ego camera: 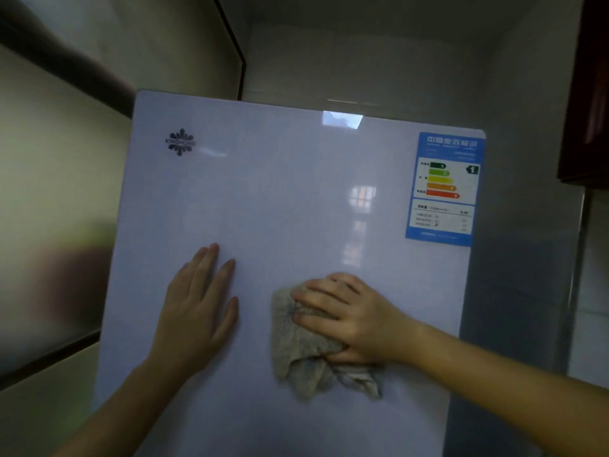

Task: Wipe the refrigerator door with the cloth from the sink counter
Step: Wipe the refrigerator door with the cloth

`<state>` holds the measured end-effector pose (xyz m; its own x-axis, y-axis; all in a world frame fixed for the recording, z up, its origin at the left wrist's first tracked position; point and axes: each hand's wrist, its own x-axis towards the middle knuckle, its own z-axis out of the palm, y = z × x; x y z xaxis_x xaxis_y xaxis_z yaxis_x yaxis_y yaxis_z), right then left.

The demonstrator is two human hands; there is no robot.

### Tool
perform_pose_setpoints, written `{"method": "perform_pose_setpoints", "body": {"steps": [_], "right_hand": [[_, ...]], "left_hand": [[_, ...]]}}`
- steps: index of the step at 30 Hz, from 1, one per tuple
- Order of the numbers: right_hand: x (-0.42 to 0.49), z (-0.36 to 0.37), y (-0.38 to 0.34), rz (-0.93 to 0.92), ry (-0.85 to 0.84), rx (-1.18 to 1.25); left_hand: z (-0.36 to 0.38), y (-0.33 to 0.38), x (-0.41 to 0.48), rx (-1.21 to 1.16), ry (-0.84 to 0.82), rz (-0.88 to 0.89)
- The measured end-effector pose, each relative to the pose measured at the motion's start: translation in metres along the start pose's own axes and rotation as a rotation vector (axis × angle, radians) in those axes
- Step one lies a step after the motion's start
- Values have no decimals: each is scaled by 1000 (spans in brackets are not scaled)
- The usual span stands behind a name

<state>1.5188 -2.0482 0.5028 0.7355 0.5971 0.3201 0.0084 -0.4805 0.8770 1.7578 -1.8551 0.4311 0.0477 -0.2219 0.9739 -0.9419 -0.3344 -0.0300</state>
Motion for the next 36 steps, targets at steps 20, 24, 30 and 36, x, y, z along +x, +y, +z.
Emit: {"method": "perform_pose_setpoints", "body": {"steps": [20,24,30,36], "right_hand": [[-33,-52,86,440,197,-95],[-95,-27,3,333,110,-17],[-171,1,-91,187,-37,46],[-165,-17,-52,265,-13,-20]], "left_hand": [[8,36,-14,-22,-7,-38],[9,47,-17,-36,-22,-62],[8,47,-17,-8,-41,-45],[11,51,-17,-7,-35,-71]]}}
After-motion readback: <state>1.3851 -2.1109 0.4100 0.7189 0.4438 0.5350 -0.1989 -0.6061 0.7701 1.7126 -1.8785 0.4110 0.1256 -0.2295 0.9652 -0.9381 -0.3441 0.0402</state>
